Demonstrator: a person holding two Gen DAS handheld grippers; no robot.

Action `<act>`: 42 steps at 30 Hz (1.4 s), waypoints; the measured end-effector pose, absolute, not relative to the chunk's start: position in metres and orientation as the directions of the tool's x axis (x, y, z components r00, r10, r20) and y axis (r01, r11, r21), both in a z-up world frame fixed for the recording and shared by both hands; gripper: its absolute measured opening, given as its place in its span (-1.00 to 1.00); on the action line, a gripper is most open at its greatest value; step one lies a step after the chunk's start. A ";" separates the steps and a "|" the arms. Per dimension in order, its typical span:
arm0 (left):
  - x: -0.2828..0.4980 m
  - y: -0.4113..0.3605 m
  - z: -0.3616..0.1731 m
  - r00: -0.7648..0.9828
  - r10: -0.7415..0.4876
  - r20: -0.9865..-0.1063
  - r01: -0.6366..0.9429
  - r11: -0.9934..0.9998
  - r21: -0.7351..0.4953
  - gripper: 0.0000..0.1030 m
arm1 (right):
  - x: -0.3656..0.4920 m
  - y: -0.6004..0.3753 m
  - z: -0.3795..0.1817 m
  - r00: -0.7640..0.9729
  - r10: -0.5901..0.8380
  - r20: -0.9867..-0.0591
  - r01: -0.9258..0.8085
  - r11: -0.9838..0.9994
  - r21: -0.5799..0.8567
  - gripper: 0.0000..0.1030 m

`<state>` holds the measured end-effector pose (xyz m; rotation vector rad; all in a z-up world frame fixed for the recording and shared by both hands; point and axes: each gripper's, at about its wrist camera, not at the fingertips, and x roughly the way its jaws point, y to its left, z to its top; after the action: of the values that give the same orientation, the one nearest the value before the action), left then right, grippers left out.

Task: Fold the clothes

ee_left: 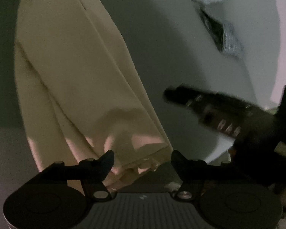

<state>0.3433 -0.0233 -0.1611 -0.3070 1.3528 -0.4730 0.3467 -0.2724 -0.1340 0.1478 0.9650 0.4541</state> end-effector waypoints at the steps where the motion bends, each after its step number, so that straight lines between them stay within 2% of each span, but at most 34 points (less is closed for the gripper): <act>1: 0.340 -0.018 -0.160 0.169 -0.478 -0.862 0.129 0.878 -0.462 0.30 | 0.347 -0.266 -0.136 0.456 0.466 -0.758 -0.332 0.880 0.340 -0.34; 3: 0.336 -0.007 -0.161 0.198 -0.450 -0.871 0.074 0.893 -0.445 0.30 | 0.347 -0.254 -0.142 0.397 0.512 -0.762 -0.372 0.848 0.377 -0.33; 6: 0.328 0.013 -0.169 0.218 -0.419 -0.882 -0.033 0.900 -0.435 0.30 | 0.347 -0.240 -0.158 0.327 0.507 -0.797 -0.393 0.840 0.373 -0.34; 7: 0.323 0.020 -0.169 0.223 -0.404 -0.887 -0.069 0.901 -0.428 0.29 | 0.347 -0.236 -0.163 0.309 0.502 -0.807 -0.401 0.839 0.368 -0.49; 8: 0.320 0.026 -0.170 0.234 -0.390 -0.891 -0.098 0.902 -0.420 0.27 | 0.346 -0.234 -0.165 0.297 0.506 -0.810 -0.411 0.833 0.370 -0.85; 10: 0.313 0.032 -0.168 0.263 -0.386 -0.884 -0.126 0.895 -0.428 0.27 | 0.343 -0.236 -0.163 0.277 0.540 -0.795 -0.412 0.814 0.409 -0.90; 12: 0.308 0.037 -0.164 0.294 -0.393 -0.871 -0.140 0.884 -0.446 0.27 | 0.341 -0.247 -0.154 0.260 0.631 -0.731 -0.375 0.764 0.525 -0.90; 14: 0.305 0.039 -0.165 0.301 -0.392 -0.869 -0.152 0.880 -0.450 0.27 | 0.343 -0.258 -0.157 0.254 0.631 -0.733 -0.302 0.772 0.559 -0.89; 17: 0.312 0.032 -0.174 0.285 -0.384 -0.878 -0.171 0.881 -0.441 0.27 | 0.348 -0.265 -0.176 0.195 0.538 -0.820 -0.247 0.836 0.490 -0.83; 19: 0.316 0.033 -0.172 0.289 -0.373 -0.882 -0.165 0.888 -0.430 0.27 | 0.349 -0.270 -0.172 0.202 0.550 -0.810 -0.236 0.830 0.505 -0.71; 21: 0.319 0.032 -0.167 0.307 -0.369 -0.877 -0.156 0.890 -0.429 0.27 | 0.350 -0.275 -0.161 0.235 0.577 -0.782 -0.231 0.815 0.532 -0.14; 25: 0.328 0.041 -0.161 0.349 -0.359 -0.866 -0.168 0.885 -0.435 0.28 | 0.368 -0.288 -0.139 0.341 0.632 -0.696 -0.162 0.769 0.618 -0.15; 28: 0.345 0.050 -0.165 0.373 -0.348 -0.860 -0.193 0.878 -0.438 0.29 | 0.396 -0.289 -0.133 0.387 0.653 -0.651 -0.140 0.739 0.659 -0.28; 30: 0.355 0.059 -0.166 0.400 -0.342 -0.850 -0.203 0.872 -0.446 0.29 | 0.414 -0.280 -0.130 0.412 0.648 -0.641 -0.169 0.745 0.645 -0.81; 36: 0.393 0.091 -0.166 0.491 -0.292 -0.821 -0.248 0.856 -0.453 0.30 | 0.499 -0.226 -0.121 0.421 0.662 -0.620 -0.296 0.747 0.596 -0.81; 42: 0.410 0.135 -0.173 0.509 -0.245 -0.825 -0.321 0.836 -0.446 0.30 | 0.595 -0.149 -0.148 0.349 0.661 -0.665 -0.339 0.750 0.568 -0.81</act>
<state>0.4098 0.1353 -0.1725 -0.6079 1.0535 0.0493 0.5949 -0.1492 -0.1477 0.3600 1.0248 0.6662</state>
